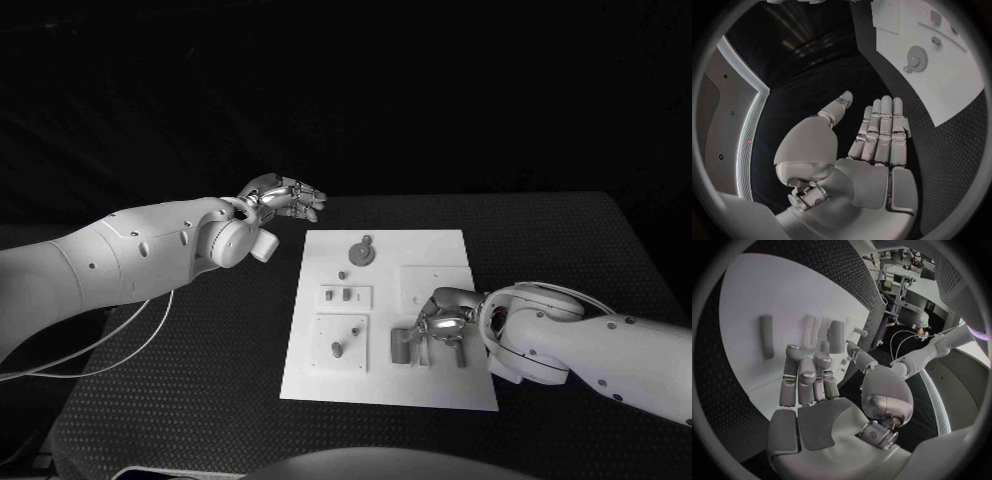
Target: Assemble the parts on the task board
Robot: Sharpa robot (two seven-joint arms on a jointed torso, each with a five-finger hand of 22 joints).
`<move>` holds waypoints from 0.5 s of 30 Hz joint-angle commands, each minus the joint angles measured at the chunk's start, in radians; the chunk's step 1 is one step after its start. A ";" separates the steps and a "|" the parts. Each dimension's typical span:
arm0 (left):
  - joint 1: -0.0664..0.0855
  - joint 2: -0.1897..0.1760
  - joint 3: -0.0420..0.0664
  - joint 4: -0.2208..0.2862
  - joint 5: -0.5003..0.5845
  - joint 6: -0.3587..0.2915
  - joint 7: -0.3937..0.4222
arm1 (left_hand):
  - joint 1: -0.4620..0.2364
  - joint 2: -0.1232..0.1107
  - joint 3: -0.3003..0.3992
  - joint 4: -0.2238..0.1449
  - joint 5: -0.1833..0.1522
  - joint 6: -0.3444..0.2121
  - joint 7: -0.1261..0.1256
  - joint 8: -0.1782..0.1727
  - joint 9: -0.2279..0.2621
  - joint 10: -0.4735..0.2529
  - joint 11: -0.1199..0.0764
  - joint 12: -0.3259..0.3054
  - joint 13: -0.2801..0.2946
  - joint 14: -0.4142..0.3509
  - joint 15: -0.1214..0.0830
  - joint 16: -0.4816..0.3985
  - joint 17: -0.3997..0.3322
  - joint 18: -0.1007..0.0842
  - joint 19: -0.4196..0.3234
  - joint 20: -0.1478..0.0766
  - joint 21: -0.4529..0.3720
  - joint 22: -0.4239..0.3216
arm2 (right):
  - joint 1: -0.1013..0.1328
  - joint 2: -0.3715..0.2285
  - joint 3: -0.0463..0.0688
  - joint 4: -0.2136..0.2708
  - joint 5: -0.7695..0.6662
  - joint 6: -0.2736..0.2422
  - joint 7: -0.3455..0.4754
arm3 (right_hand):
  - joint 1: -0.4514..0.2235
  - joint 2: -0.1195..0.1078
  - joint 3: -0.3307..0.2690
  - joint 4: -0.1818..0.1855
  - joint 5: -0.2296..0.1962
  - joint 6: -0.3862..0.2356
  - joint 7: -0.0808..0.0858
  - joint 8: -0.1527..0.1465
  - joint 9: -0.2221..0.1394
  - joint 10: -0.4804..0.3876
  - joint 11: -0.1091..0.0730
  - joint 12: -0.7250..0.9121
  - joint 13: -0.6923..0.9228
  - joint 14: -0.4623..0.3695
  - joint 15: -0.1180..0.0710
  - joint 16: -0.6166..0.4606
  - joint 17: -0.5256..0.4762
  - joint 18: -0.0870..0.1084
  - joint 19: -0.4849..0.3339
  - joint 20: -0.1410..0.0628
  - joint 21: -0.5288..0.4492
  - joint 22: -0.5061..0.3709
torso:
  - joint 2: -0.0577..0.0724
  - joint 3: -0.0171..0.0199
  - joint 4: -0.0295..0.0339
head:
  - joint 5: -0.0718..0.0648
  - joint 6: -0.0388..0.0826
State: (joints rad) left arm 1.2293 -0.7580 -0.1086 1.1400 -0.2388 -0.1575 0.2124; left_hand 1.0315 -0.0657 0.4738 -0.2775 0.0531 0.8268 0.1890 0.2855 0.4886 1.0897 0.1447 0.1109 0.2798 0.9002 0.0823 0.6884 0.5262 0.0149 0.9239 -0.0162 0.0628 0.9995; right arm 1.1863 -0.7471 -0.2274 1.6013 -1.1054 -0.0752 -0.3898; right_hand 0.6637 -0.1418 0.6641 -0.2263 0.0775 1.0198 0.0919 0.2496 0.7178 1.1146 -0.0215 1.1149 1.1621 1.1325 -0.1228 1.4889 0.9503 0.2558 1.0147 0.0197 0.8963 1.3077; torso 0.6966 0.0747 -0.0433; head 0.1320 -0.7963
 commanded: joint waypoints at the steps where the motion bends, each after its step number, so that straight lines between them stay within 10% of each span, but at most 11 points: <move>1: 0.001 0.000 0.001 0.001 0.005 0.008 0.005 | -0.010 0.000 -0.001 0.005 0.001 0.003 0.001 0.005 -0.002 -0.006 -0.001 0.004 -0.002 0.007 0.001 -0.005 0.001 -0.004 0.004 0.000 0.006 -0.001 | 0.004 -0.001 0.001 0.003 -0.075 -0.060 0.047 | 0.014 -0.006 0.001 -0.002 0.001 -0.007 0.003 -0.004 0.001 -0.003 0.006 0.004 -0.002 -0.002 0.005 0.006 -0.002 0.006 -0.002 0.002 0.001 0.015 | 0.000 0.0005 -0.0008 | 0.000 0.002; 15: 0.001 0.004 0.001 0.002 0.005 0.013 0.002 | -0.012 0.000 -0.002 0.007 0.001 0.004 0.001 0.006 -0.002 -0.006 -0.001 0.004 -0.002 0.007 0.001 -0.005 0.002 -0.004 0.003 0.000 0.006 -0.001 | 0.005 0.043 0.000 -0.017 -0.070 0.041 -0.089 | -0.028 -0.073 0.015 0.144 0.000 -0.002 0.002 -0.006 0.006 -0.010 0.006 0.006 -0.010 -0.009 0.005 0.013 -0.016 0.006 -0.002 0.005 -0.007 0.014 | 0.001 -0.0006 0.0010 | -0.003 0.004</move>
State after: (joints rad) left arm 1.2293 -0.7556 -0.1086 1.1398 -0.2388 -0.1567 0.2112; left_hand 1.0315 -0.0657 0.4738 -0.2775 0.0531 0.8268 0.1890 0.2855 0.4878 1.0897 0.1447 0.1106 0.2790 0.9002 0.0823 0.6884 0.5270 0.0149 0.9239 -0.0162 0.0628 0.9996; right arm 1.1915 -0.7074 -0.2269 1.5849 -1.1575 -0.0745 -0.4326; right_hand 0.6414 -0.2096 0.6785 -0.0868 0.0775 1.0149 0.0933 0.2456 0.7225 1.1093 -0.0161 1.1149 1.1539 1.1303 -0.1205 1.4983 0.9357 0.2558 1.0146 0.0197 0.8919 1.3076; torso 0.6967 0.0747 -0.0436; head 0.1298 -0.7915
